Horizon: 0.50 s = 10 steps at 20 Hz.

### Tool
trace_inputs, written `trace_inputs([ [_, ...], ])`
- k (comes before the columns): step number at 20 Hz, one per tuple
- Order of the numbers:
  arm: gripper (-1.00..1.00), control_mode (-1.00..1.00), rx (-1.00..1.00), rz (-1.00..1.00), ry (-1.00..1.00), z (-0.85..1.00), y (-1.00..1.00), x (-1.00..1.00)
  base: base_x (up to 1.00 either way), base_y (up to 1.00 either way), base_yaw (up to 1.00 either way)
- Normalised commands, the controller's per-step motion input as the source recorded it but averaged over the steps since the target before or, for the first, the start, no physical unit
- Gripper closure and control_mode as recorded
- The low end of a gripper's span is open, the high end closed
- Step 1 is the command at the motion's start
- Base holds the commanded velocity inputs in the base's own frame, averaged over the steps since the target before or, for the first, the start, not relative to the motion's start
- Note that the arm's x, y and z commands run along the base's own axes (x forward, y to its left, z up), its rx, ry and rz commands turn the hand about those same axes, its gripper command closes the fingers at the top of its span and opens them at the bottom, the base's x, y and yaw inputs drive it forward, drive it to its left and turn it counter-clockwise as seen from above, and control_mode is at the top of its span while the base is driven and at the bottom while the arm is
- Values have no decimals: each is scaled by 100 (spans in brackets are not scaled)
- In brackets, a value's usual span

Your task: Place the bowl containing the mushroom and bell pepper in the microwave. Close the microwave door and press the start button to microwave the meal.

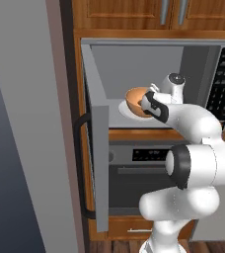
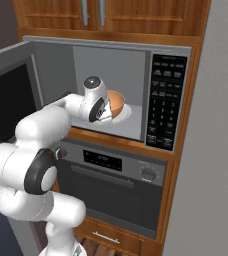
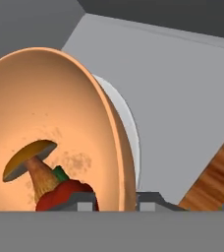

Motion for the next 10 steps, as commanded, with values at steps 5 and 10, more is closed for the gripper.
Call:
trace_inputs([
  [5, 100, -100, 0, 0, 1, 0, 0, 39, 0, 0, 0],
  [10, -100, -100, 0, 0, 1, 0, 0, 24, 0, 0, 0],
])
